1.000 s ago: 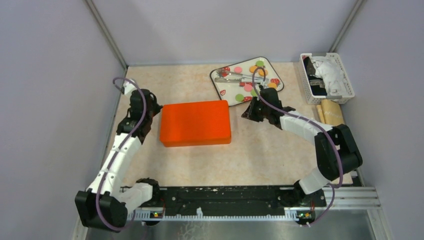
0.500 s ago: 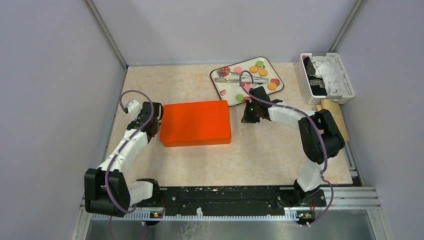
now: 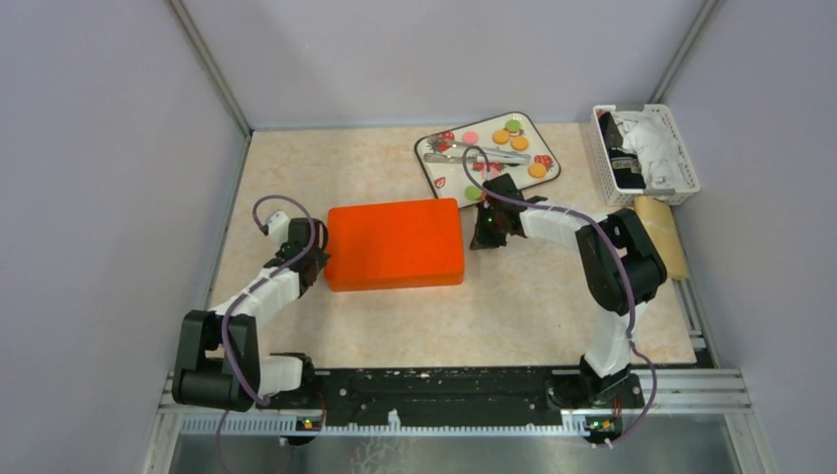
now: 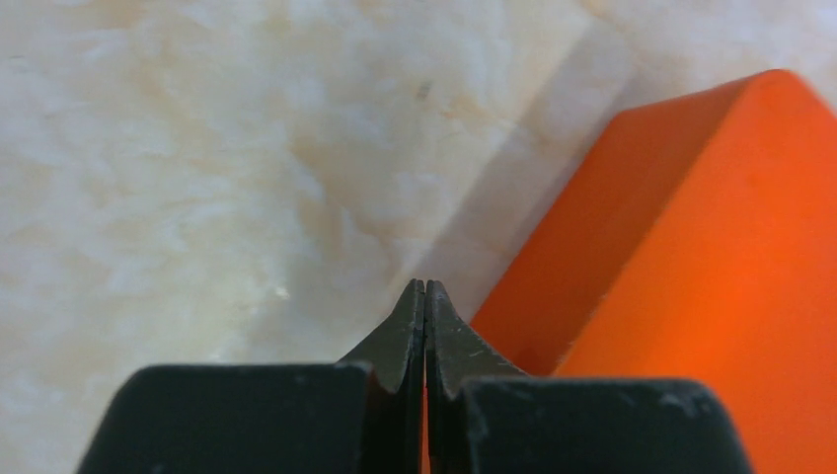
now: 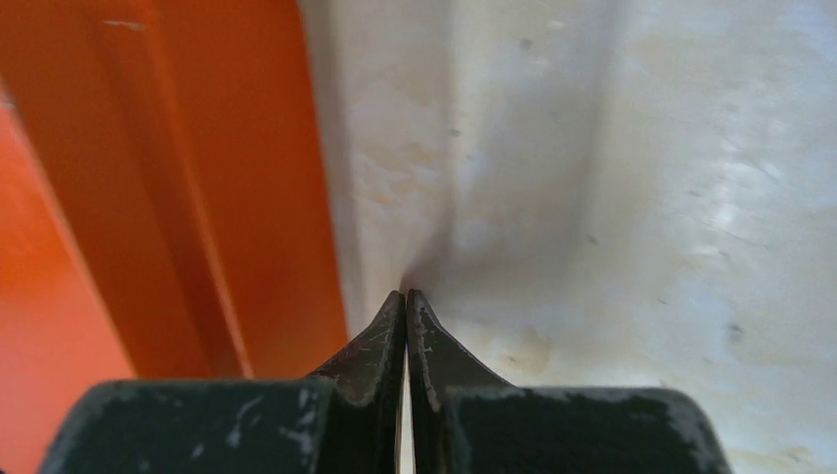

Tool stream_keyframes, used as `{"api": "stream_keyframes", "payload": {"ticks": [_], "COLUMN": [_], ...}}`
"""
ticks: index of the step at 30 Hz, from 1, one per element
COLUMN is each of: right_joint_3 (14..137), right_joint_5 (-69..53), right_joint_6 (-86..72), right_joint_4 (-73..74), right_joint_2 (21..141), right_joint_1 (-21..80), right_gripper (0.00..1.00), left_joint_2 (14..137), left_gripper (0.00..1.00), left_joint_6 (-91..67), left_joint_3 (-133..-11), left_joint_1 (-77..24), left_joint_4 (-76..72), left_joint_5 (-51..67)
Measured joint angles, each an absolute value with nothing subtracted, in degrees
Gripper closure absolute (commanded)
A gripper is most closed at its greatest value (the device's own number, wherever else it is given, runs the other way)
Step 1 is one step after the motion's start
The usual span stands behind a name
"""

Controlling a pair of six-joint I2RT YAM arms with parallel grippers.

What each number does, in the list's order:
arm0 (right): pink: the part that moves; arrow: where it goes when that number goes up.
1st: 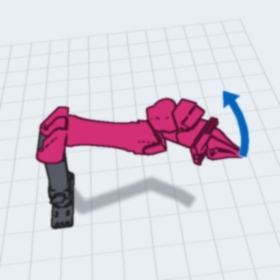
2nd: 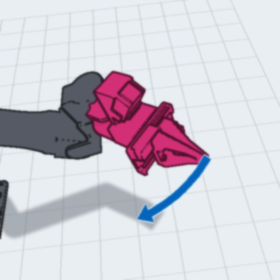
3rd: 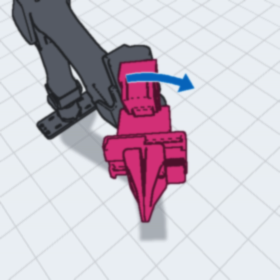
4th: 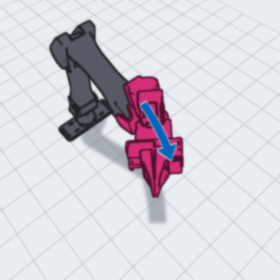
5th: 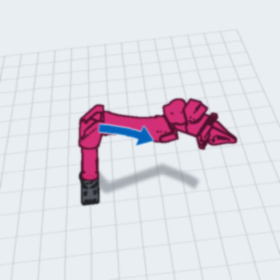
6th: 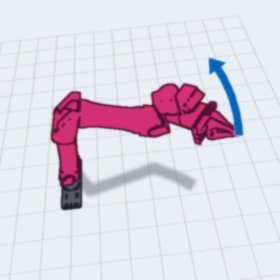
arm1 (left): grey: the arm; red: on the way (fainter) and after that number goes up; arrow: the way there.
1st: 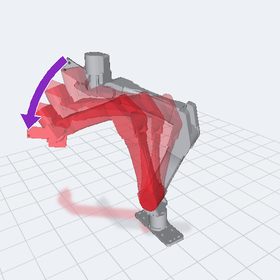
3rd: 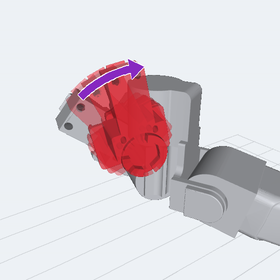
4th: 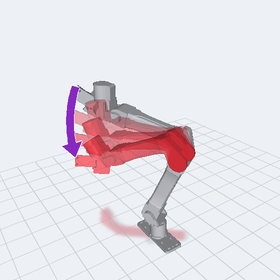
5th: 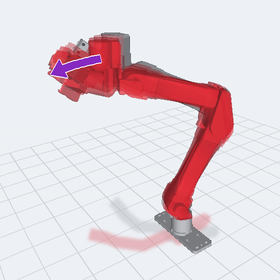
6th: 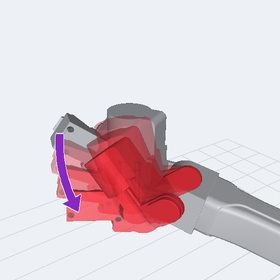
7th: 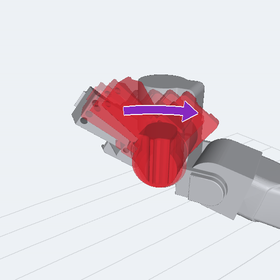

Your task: Pack the cookies

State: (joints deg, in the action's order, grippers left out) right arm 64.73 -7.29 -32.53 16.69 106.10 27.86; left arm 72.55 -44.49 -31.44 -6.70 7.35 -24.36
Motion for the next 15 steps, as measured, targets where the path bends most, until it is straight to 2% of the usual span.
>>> {"api": "stream_keyframes", "payload": {"ticks": [5, 15], "right_joint_3": [66.6, 67.4], "right_joint_5": [-9.1, -5.0], "right_joint_6": [-31.9, -31.9], "right_joint_4": [15.2, 17.1], "right_joint_2": [108.0, 107.9], "right_joint_1": [30.0, 32.3], "right_gripper": [1.0, 1.0], "left_joint_2": [71.9, 68.4], "left_gripper": [1.0, 1.0], "left_joint_6": [-43.8, -43.5], "left_joint_3": [-31.0, -30.3], "left_joint_1": [-6.7, -5.8], "left_joint_4": [1.3, -1.2], "left_joint_5": [-16.5, -13.2]}}
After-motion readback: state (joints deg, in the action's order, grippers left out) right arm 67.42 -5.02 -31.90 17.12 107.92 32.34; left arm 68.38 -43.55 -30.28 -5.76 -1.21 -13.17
